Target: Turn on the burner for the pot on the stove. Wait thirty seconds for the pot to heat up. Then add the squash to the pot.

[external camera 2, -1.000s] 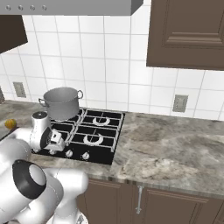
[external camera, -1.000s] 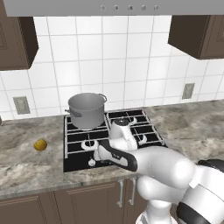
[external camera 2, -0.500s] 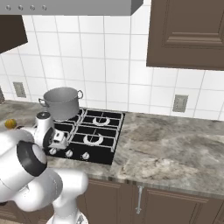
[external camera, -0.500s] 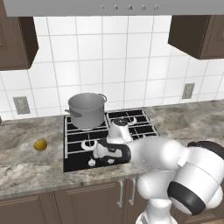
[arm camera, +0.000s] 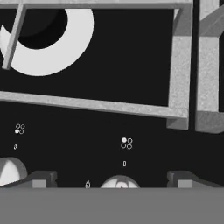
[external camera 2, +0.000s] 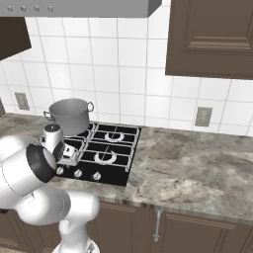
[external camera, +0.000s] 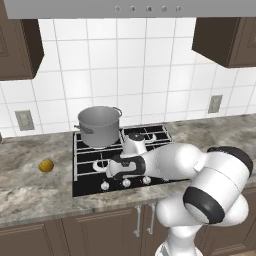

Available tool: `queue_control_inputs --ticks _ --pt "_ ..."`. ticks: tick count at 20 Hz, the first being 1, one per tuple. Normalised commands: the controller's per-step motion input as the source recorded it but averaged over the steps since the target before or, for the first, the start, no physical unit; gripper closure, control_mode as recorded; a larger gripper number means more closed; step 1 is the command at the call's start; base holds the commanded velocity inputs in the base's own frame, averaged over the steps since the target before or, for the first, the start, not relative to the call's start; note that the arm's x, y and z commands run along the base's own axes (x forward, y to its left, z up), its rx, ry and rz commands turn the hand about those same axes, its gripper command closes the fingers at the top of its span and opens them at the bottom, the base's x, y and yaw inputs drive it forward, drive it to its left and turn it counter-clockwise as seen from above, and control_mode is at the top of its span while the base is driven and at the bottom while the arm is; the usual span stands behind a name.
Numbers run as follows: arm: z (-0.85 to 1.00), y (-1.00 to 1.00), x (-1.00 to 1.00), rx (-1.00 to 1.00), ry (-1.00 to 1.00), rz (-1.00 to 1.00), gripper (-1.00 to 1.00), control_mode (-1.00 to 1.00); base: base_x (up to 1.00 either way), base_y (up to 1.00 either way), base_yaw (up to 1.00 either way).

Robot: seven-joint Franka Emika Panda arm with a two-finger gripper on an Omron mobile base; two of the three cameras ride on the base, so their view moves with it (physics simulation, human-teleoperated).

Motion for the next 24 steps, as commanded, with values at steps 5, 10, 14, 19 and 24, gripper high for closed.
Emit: queue_control_inputs --ticks 5,10,14,19,24 --pt "-0.14 0.0 -0.05 0.0 0.0 0.0 -1.0 -1.0 0.0 0.0 0.0" --pt "-0.12 0.0 -0.03 -0.01 0.0 0.0 -1.0 -1.0 0.0 0.0 0.0" --pt "-0.01 0.0 0.0 0.0 0.0 0.0 -1.0 -1.0 0.0 0.0 0.0" --pt "-0.04 -0.05 -0.19 0.0 0.0 0.0 -1.0 -1.0 0.0 0.0 0.0" --pt "0.0 0.0 -0.05 0.0 0.0 0.0 -1.0 -1.0 0.0 0.0 0.0"
